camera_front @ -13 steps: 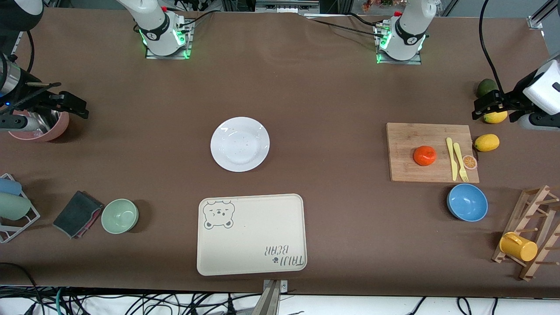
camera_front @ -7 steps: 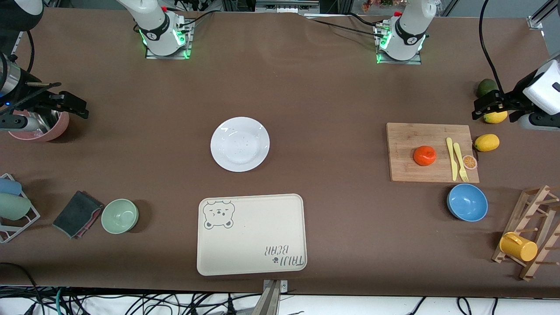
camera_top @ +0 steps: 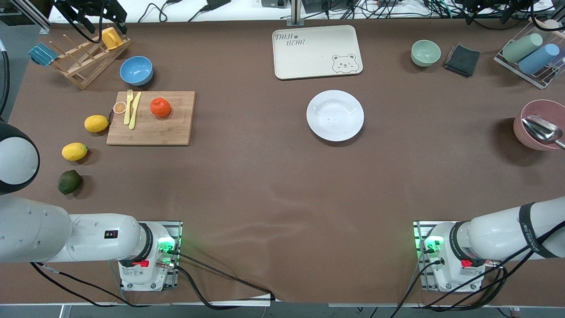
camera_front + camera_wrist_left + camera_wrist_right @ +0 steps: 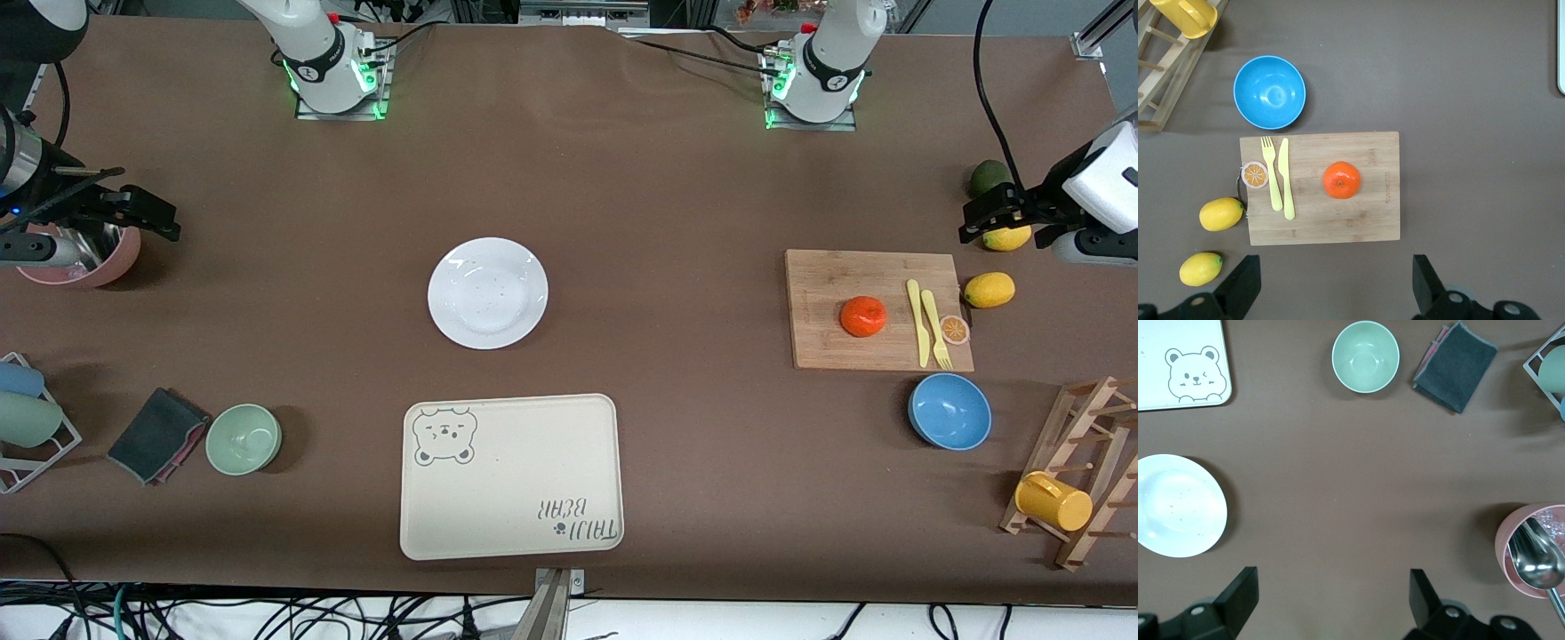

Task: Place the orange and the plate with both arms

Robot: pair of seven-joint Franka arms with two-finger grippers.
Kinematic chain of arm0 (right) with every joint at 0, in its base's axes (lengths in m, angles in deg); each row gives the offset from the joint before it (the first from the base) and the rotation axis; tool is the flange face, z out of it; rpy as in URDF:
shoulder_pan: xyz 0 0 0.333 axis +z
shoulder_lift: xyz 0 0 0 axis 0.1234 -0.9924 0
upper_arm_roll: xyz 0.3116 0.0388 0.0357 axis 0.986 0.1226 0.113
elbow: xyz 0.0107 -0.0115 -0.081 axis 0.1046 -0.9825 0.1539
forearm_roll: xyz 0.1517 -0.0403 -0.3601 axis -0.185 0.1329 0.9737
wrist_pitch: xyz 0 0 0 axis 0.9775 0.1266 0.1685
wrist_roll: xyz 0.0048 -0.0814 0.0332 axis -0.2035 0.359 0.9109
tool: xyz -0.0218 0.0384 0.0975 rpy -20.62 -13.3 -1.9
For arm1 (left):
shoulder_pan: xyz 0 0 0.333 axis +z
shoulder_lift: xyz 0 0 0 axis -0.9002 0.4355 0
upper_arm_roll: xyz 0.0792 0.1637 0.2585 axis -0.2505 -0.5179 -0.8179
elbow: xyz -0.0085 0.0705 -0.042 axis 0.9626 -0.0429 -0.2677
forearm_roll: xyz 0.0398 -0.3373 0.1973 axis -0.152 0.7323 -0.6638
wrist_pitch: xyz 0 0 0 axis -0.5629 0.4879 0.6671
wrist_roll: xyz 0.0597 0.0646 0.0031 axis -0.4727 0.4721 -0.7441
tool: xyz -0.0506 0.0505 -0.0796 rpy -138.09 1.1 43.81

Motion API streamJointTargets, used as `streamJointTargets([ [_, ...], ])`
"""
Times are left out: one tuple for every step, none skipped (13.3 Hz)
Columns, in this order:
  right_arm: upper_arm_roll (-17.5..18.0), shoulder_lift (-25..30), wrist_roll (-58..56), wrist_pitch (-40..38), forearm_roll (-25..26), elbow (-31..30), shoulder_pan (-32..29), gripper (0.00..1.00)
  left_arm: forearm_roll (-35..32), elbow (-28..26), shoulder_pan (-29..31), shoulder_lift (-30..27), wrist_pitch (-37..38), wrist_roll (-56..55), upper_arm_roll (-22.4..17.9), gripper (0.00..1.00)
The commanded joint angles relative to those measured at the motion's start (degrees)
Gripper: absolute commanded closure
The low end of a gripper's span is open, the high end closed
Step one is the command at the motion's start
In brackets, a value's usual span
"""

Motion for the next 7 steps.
streamJointTargets([
  [0.05, 0.50, 0.02, -0.49, -0.73, -0.38, -0.10, 0.00, 1.17, 1.86, 0.21, 0.83, 1.28, 1.34, 0.08, 0.00],
  [0.05, 0.42, 0.02, -0.49, -0.73, -0.38, -0.10, 0.00, 1.17, 1.86, 0.21, 0.83, 1.28, 1.34, 0.08, 0.00],
  [0.05, 0.50, 0.02, -0.49, -0.73, -0.38, -0.10, 0.00, 1.17, 1.86, 0.21, 0.83, 1.28, 1.34, 0.08, 0.00],
  [0.05, 0.50, 0.02, -0.49, -0.73, -0.38, -0.10, 0.00, 1.17, 1.86, 0.21, 0.83, 1.28, 1.34, 0.08, 0.00],
  [0.05, 0.50, 0.02, -0.49, -0.73, -0.38, -0.10, 0.00, 1.17, 1.86, 0.21, 0.83, 1.28, 1.34, 0.08, 0.00],
  [0.05, 0.42, 0.02, -0.49, -0.73, -0.38, -0.10, 0.00, 1.17, 1.78, 0.21, 0.83, 1.45, 1.34, 0.17, 0.00],
  [0.05, 0.50, 0.02, -0.49, -0.73, -0.38, -0.10, 0.00, 1.17, 1.78, 0.12, 0.91, 1.80, 1.34, 0.17, 0.00],
])
